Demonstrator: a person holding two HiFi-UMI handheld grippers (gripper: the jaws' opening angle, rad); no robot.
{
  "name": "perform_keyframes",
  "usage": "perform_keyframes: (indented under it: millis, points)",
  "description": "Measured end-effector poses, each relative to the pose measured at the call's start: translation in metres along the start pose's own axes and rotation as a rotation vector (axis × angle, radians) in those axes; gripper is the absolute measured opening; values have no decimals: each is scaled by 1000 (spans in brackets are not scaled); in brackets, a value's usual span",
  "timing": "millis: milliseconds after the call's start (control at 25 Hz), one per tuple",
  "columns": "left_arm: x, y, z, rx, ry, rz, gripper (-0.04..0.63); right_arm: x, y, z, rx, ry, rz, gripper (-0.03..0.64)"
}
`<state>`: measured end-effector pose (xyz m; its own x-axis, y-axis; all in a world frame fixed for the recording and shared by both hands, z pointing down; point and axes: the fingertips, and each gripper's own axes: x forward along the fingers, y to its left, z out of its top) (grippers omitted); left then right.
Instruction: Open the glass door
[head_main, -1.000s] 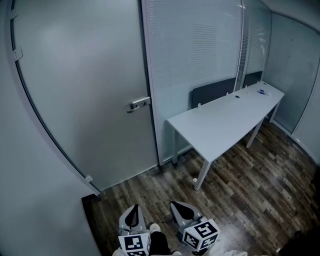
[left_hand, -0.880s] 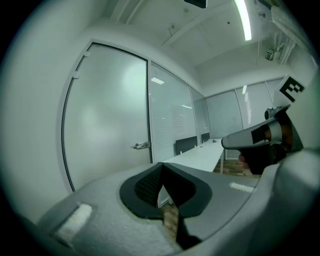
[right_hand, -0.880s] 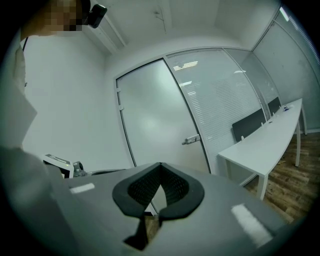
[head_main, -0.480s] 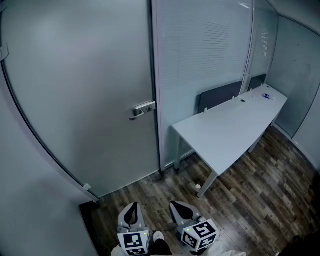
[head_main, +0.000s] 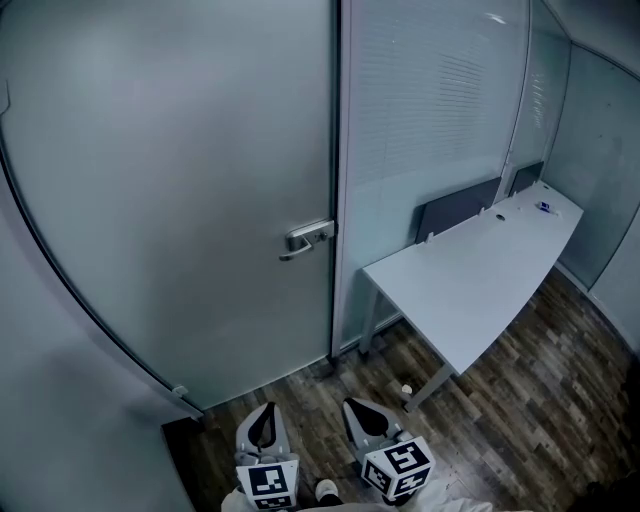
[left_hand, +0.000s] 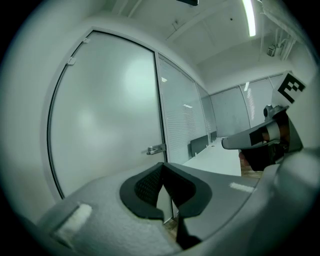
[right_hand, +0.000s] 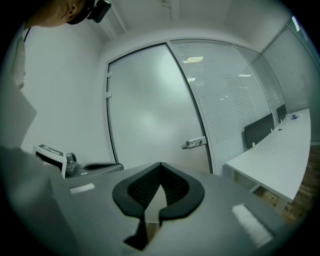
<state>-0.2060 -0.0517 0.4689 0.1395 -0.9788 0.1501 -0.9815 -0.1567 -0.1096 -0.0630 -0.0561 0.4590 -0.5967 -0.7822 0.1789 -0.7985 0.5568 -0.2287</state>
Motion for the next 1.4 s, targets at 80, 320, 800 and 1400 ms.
perform_keyframes:
  millis: [80, 320, 800, 1400]
  points:
    - [9, 12, 2, 4, -12, -2, 3, 15, 4, 2, -19, -6, -2, 3]
    - [30, 24, 6, -9, -14, -10, 3, 41, 2, 9, -7, 5, 8, 3]
    - [103, 26, -21, -28, 35, -14, 3, 105, -49, -5, 27, 39, 7, 3]
    - [226, 17, 30, 47, 66, 63, 5, 197, -139, 62, 48, 56, 115, 3]
